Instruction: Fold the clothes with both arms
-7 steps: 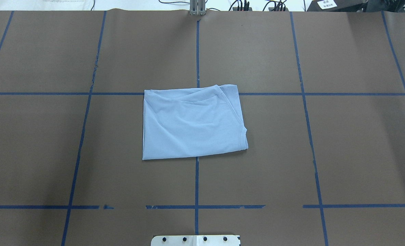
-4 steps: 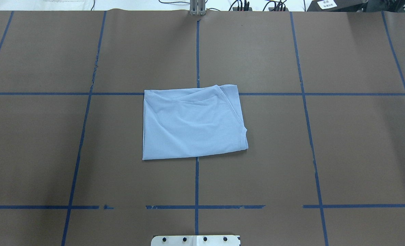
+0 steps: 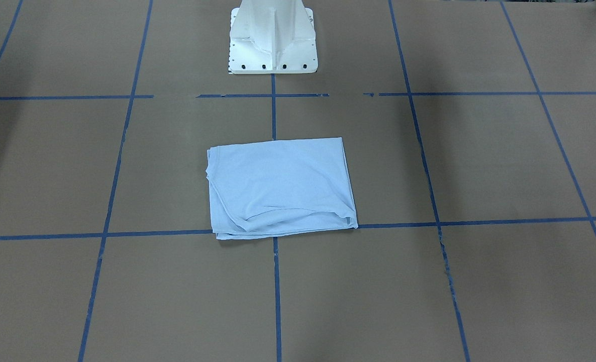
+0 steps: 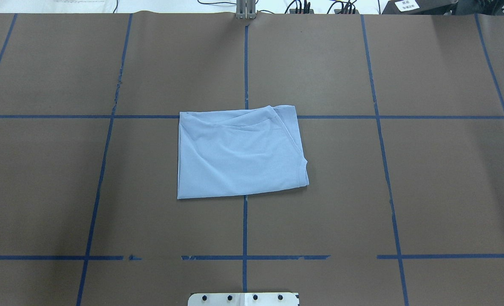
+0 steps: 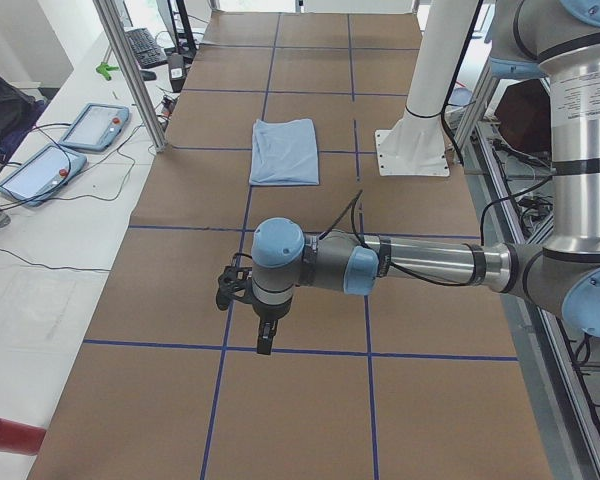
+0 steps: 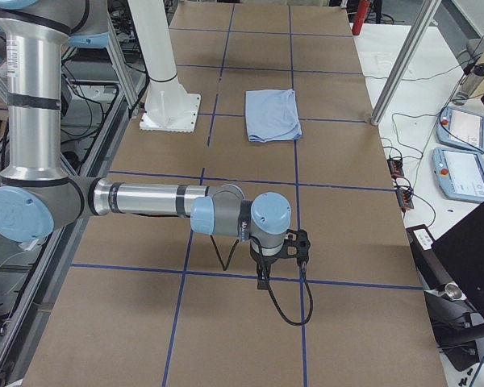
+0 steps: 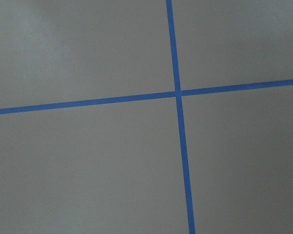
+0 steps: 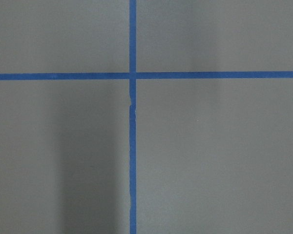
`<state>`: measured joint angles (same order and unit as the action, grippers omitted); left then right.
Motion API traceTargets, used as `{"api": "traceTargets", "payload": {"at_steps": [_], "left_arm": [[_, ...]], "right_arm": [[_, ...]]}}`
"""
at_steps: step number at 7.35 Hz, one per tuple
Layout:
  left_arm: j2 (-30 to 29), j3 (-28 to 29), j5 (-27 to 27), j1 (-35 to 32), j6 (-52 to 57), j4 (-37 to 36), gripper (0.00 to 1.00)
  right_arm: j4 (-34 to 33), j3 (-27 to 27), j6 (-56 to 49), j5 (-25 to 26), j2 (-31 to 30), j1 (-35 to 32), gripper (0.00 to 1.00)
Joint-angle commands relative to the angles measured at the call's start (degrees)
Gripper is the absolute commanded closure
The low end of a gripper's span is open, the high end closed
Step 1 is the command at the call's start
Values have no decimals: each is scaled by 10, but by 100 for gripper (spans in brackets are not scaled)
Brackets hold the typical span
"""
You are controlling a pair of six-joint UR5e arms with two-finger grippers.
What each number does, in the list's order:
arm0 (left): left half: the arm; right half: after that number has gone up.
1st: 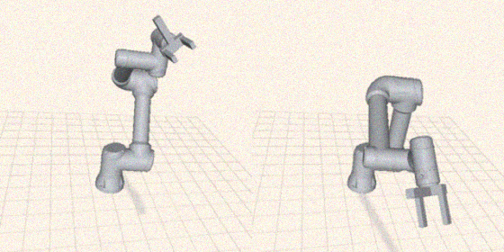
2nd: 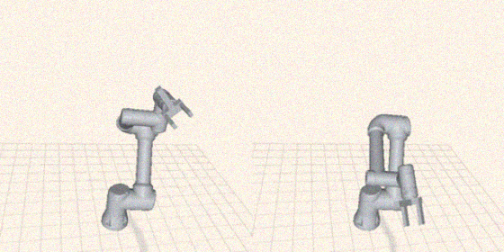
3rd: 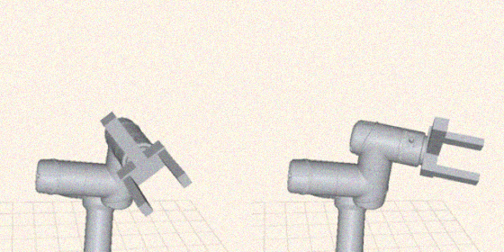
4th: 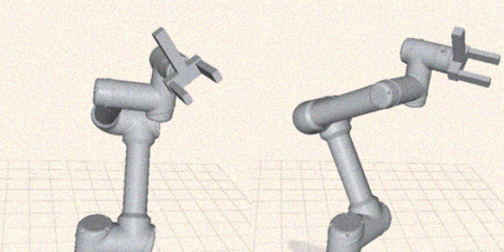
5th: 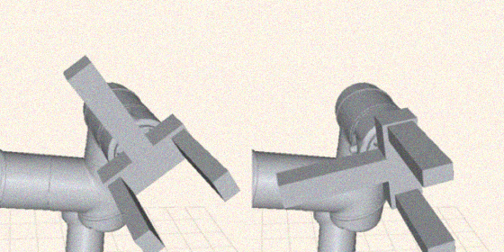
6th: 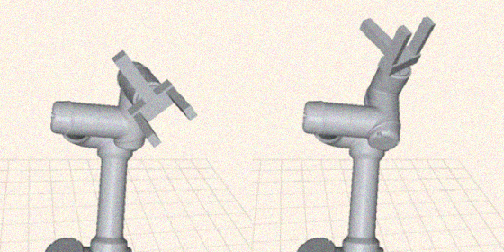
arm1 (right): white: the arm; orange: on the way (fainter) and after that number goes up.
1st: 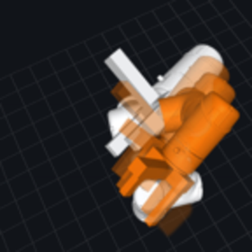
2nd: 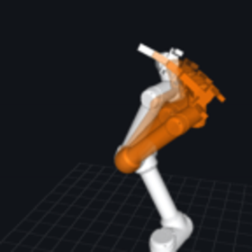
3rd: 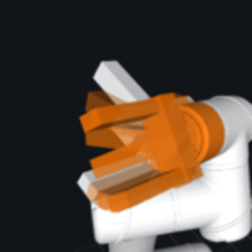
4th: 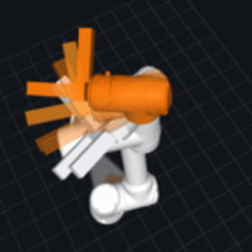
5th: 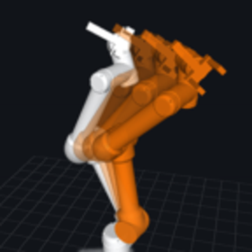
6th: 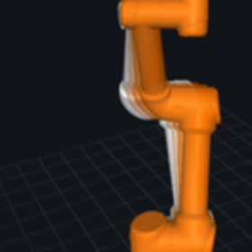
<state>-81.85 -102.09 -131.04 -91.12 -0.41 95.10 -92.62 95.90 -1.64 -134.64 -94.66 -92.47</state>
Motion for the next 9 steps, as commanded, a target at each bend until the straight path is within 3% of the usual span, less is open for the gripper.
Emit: {"api": "traceTargets", "payload": {"at_steps": [1, 9], "left_arm": [[0, 0, 0, 0, 1, 0, 0], [0, 2, 1, 0, 2, 0, 0]], "right_arm": [[1, 4, 5, -1, 1, 0, 0], [9, 0, 4, -24, 2, 0, 0]]}}
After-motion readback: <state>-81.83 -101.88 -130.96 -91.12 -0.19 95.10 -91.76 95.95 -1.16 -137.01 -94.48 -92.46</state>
